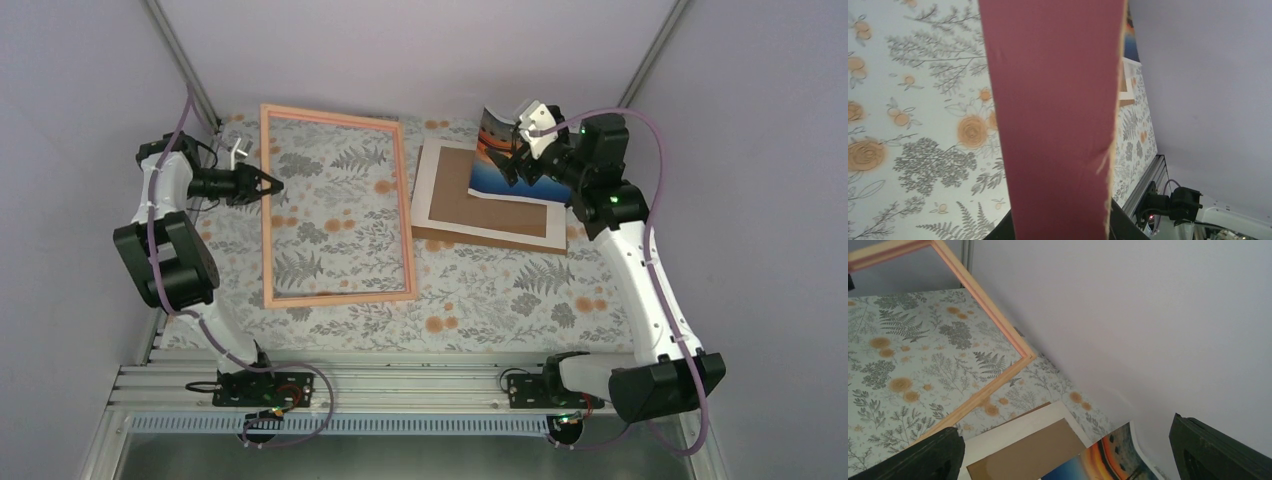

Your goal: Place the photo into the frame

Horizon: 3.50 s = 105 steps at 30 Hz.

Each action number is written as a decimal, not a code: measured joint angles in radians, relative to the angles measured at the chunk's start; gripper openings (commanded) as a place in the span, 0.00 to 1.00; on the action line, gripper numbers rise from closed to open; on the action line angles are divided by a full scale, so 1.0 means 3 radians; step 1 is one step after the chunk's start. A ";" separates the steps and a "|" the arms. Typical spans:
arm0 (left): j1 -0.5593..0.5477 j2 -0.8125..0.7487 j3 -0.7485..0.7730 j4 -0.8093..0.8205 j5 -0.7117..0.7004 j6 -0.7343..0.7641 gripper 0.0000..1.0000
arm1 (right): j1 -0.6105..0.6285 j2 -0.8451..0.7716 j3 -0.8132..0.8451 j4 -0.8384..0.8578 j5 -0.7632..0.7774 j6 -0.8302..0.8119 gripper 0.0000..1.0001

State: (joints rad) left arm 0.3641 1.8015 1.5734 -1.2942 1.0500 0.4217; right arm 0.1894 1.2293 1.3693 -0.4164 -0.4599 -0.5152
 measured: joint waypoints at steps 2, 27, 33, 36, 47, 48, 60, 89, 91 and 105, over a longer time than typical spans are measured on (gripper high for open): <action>0.0015 0.0179 0.0052 0.0017 -0.0055 -0.0033 0.04 | 0.0000 -0.0005 -0.0055 0.0015 0.0000 0.0029 1.00; 0.0083 0.1315 0.0425 0.0312 -0.0674 -0.0065 0.17 | 0.0000 -0.0006 -0.0710 0.0015 -0.0287 0.0666 1.00; 0.0083 0.1616 0.0823 0.0397 -0.0935 -0.0076 0.19 | 0.0000 -0.0088 -0.0853 0.0015 -0.0300 0.0729 1.00; 0.0083 0.1685 0.0933 0.0468 -0.1106 -0.0095 0.26 | 0.0000 -0.0144 -0.0912 0.0015 -0.0303 0.0738 1.00; -0.0055 0.1676 0.0870 0.1317 -0.1816 -0.0033 0.47 | 0.0000 -0.0242 -0.1106 0.0065 -0.0323 0.0777 1.00; -0.0092 0.1676 0.0843 0.1373 -0.1858 -0.0039 0.47 | 0.0000 -0.0263 -0.1120 0.0065 -0.0323 0.0777 1.00; -0.0426 0.1425 0.0373 0.1996 -0.2234 -0.0148 0.46 | -0.0056 -0.0393 -0.1266 0.0074 -0.0267 0.0787 1.00; -0.0946 -0.0787 -0.0820 0.2777 -0.2543 0.0004 1.00 | -0.0702 -0.0305 -0.0847 -0.0142 -0.0426 0.0846 1.00; -0.1123 -0.0919 -0.0778 0.2813 -0.2668 0.0064 1.00 | -0.0768 -0.0270 -0.0721 -0.0214 -0.0484 0.0824 1.00; -0.1778 -0.0177 0.1114 0.2422 -0.2571 -0.0384 1.00 | -0.1164 0.0226 -0.0440 -0.0678 -0.0898 0.0627 1.00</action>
State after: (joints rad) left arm -0.1692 1.7485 1.9076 -0.5674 0.2787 0.3065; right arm -0.1596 1.2972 1.2373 -0.6197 -0.7292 -0.3271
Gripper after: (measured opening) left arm 0.998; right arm 0.998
